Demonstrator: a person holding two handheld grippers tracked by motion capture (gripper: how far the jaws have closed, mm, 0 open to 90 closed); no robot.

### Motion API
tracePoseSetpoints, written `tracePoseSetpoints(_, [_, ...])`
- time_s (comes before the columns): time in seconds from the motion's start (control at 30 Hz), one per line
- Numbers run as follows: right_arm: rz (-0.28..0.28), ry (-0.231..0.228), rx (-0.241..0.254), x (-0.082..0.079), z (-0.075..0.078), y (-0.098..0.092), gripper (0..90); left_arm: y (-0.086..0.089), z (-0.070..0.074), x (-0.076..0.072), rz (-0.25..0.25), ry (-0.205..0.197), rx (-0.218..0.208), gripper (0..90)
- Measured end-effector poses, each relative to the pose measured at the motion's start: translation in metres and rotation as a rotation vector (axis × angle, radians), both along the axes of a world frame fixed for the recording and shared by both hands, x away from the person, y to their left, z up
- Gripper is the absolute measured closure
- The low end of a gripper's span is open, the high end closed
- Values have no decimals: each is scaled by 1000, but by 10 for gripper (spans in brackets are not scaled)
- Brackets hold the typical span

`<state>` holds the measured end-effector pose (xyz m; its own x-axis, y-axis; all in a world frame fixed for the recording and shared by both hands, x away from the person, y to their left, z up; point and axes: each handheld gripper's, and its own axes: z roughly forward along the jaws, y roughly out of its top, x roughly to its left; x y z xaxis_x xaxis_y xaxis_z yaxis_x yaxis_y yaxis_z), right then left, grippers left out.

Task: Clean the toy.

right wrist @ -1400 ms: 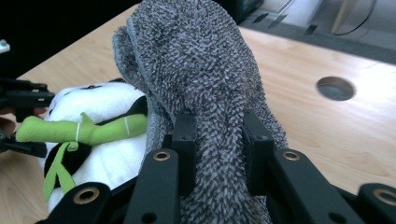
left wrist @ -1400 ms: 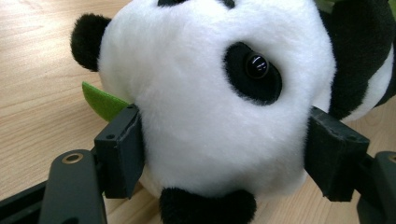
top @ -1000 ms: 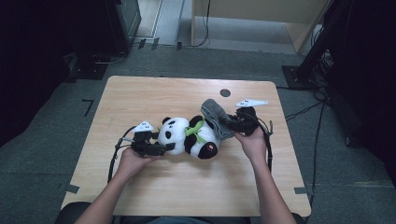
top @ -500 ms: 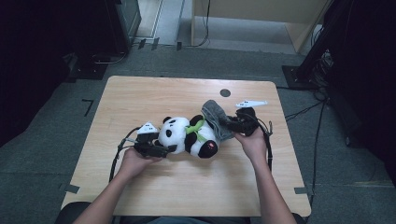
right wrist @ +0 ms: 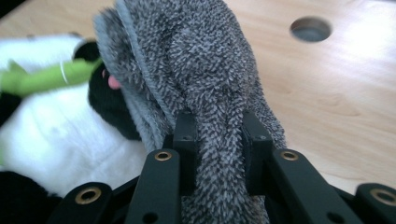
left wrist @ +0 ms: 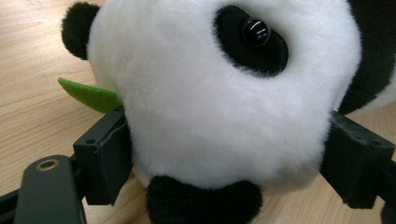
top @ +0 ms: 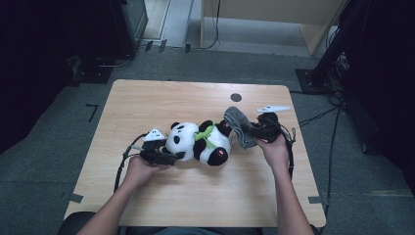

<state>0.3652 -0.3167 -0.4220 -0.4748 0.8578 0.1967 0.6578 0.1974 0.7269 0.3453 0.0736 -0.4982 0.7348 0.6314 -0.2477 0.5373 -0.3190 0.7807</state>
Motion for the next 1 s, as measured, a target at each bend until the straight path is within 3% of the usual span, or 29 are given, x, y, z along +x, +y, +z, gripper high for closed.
tracePoseSetpoints(0.07, [-8, -30, 32, -5, 11, -3, 737, 0, 0, 0, 3, -2, -1, 147])
tracePoseSetpoints(0.13, [18, -70, 65, -11, 24, 2, 736, 0, 0, 0, 4, -2, -4, 147])
tracePoseSetpoints(0.23, [88, -126, 81, -19, 37, 22, 733, 0, 0, 0, 4, 1, -8, 149])
tracePoseSetpoints(0.3, [131, -133, 87, -21, 38, 37, 730, 0, 0, 0, 5, 1, -8, 149])
tracePoseSetpoints(0.4, [193, -93, 82, -18, 25, 58, 728, 0, 0, 0, 5, 1, -10, 148])
tracePoseSetpoints(0.53, [223, -42, 77, -15, 5, 71, 698, 0, 0, 0, 4, -3, -5, 146])
tracePoseSetpoints(0.67, [245, -57, 80, -16, 2, 72, 639, 0, 0, 0, 3, -4, -3, 146])
tracePoseSetpoints(0.73, [249, -84, 48, -19, 3, 71, 652, 0, 0, 0, 3, -3, -4, 146])
tracePoseSetpoints(0.87, [222, -13, 127, -17, 1, 66, 704, 0, 0, 0, 2, -3, 3, 147])
tracePoseSetpoints(1.0, [252, -19, 85, -22, -1, 61, 717, 0, 0, -1, 3, 1, 4, 151])
